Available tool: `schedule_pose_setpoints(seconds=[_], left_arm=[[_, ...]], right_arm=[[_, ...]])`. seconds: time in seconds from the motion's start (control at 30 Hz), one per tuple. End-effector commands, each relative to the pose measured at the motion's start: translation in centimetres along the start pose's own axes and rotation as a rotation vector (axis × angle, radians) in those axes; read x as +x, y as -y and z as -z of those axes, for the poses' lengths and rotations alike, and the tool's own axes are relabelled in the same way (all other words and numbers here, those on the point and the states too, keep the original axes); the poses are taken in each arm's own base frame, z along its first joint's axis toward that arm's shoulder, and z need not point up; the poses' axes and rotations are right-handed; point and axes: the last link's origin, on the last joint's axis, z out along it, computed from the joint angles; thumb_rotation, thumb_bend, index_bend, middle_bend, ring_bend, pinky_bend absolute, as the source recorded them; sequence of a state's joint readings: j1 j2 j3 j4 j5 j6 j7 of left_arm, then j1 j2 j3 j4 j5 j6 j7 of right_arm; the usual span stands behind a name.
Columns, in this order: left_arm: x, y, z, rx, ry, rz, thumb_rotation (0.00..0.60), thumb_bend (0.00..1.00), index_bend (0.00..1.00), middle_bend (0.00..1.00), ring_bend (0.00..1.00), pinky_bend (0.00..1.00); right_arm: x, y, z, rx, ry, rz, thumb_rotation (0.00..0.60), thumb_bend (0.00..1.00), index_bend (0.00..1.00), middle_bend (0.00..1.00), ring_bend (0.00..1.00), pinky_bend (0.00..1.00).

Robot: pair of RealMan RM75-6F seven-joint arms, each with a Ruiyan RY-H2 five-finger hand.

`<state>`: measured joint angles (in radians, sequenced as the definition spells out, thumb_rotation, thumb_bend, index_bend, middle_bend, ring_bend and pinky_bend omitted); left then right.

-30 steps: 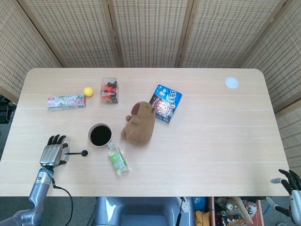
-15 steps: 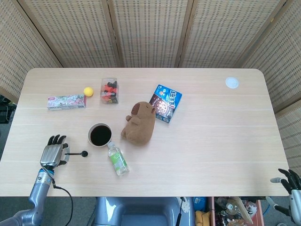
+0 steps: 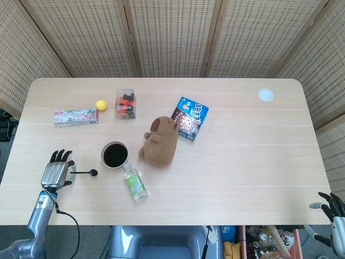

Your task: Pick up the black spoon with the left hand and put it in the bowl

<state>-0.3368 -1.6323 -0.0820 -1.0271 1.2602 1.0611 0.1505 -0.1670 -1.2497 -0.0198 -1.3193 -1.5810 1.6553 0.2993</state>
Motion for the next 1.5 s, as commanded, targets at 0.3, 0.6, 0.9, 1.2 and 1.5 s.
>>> schedule_pose_setpoints(seconds=[0.3,0.6,0.9,1.2,1.5], left_arm=[[5.0,1.2,0.2,-0.099,-0.123,-0.242,0.6,0.42,0.62,0.15,0.0,0.0],[9.7,0.2,-0.7,-0.21,-0.253,-0.503,0.6,0.42,0.63,0.15,0.0,0.0],[11.2,-2.6,-2.3,-0.347,-0.336,-0.789,0.6,0.42,0.64,0.15,0.0,0.0],[11.5,-6.6,-3.7,-0.488,-0.457,-1.122,0.6,0.42,0.65,0.15,0.0,0.0],[10.0,-9.9,-4.1,-0.554,-0.5,-1.24,0.6,0.42,0.66,0.15,0.0,0.0]], right_arm=[[0.0,0.2,0.0,0.012,-0.001,-0.006,0.6,0.3,0.43,0.27,0.13,0.22],[-0.1,0.3,0.0,0.024,-0.004,-0.014,0.6,0.3,0.43,0.27,0.13,0.22],[-0.1,0.1,0.2,0.016,-0.009,-0.02,0.6,0.3,0.43,0.27,0.13,0.22],[-0.2,-0.2,0.3,0.007,-0.008,-0.027,0.6,0.3,0.43,0.27,0.13,0.22],[-0.3,-0.4,0.3,0.002,-0.008,-0.03,0.6,0.3,0.43,0.27,0.13,0.22]])
